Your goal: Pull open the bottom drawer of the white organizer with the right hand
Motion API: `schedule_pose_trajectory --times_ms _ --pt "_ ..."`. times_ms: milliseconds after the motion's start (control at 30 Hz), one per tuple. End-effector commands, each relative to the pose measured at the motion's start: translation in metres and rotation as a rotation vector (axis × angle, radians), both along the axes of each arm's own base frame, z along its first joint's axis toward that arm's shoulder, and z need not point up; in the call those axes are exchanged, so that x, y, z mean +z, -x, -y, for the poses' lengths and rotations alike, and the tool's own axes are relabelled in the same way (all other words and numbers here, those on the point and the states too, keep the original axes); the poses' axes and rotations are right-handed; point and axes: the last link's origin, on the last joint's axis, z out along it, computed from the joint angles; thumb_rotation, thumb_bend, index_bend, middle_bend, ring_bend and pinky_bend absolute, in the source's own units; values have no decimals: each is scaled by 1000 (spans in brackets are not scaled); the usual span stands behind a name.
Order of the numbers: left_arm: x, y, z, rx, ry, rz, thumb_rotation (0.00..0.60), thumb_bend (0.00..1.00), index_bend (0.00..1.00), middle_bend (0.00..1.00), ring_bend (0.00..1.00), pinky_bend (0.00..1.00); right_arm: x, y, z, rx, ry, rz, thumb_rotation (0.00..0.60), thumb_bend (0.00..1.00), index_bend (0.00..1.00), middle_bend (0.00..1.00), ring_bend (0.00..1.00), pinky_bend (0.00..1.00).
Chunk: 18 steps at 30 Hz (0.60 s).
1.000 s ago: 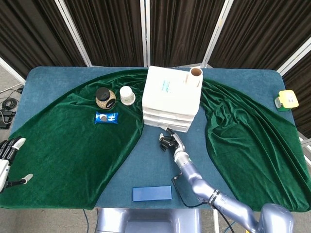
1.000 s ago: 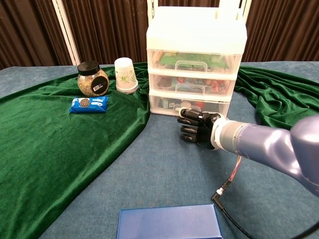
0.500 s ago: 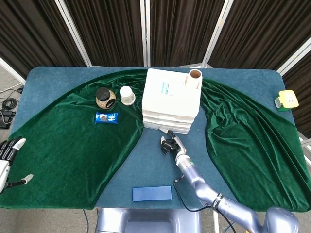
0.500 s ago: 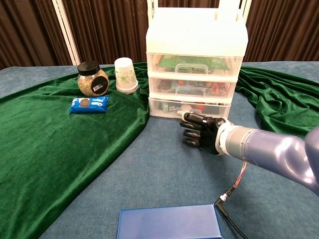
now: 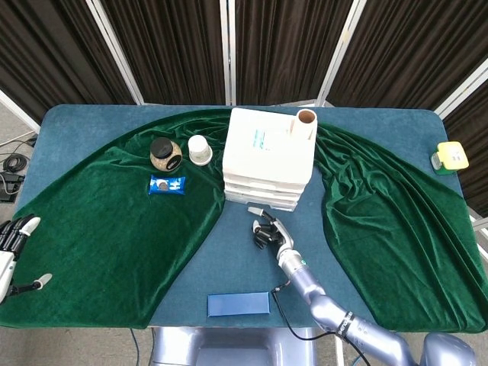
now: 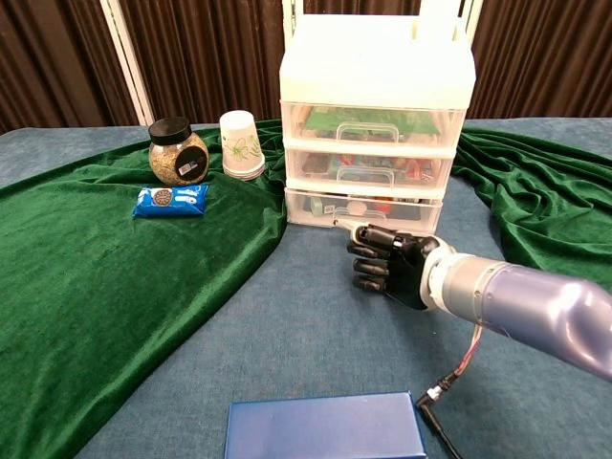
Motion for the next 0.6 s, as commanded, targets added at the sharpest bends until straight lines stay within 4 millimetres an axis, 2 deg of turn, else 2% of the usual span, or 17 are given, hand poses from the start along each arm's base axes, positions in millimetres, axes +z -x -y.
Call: schedule_pose_trajectory --times_ms 33,367,600 --pt "0 0 0 -1 0 0 600 111 0 0 0 0 5 -1 -5 34 54 -39 600 588 298 900 959 904" --pt "1 1 0 1 -7 -1 600 111 0 0 0 0 37 -8 -19 239 323 -278 600 587 297 900 960 904" --pt "1 0 1 -1 -12 -7 600 111 0 0 0 0 54 -3 -17 370 441 -519 600 585 296 900 959 904"
